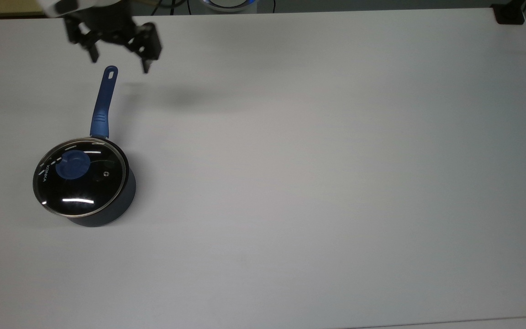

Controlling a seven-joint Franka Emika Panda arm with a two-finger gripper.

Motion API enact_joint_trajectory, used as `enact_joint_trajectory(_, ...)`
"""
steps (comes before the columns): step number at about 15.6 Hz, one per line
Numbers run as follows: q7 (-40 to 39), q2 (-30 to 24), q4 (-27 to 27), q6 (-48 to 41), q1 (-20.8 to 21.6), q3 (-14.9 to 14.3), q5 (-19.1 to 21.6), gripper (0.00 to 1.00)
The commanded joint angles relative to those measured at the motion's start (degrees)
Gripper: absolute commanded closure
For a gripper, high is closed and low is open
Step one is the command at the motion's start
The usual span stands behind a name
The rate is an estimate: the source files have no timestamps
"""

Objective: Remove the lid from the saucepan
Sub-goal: 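Move the gripper over the saucepan toward the blue lid knob, then lower the gripper and close it on the blue lid knob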

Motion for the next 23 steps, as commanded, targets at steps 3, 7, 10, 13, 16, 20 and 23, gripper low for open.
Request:
enact_joint_trajectory(3, -2.3, 13.9, 12.5, 3.7, -4.5, 0.1, 1.5, 0.0)
enact_joint_trajectory(7, -1.4, 17.1, 13.6, 14.0, -4.6, 0.0, 8.5, 0.0)
enact_joint_trajectory(10, -0.1, 19.6, 13.8, 17.7, -5.2, 0.0, 9.2, 0.0)
enact_joint_trajectory(13, -0.1, 21.2, 13.8, 22.1, -6.5, 0.0, 9.3, 0.0)
enact_joint_trajectory(16, 0.0, 22.0, 13.7, 23.6, -6.7, 0.1, 9.3, 0.0)
enact_joint_trajectory(20, 1.9, 23.0, 13.7, 25.4, -6.4, 0.5, 9.3, 0.0)
enact_joint_trajectory(23, 2.4, 23.1, 13.5, 27.0, -6.4, 0.5, 8.8, 0.06)
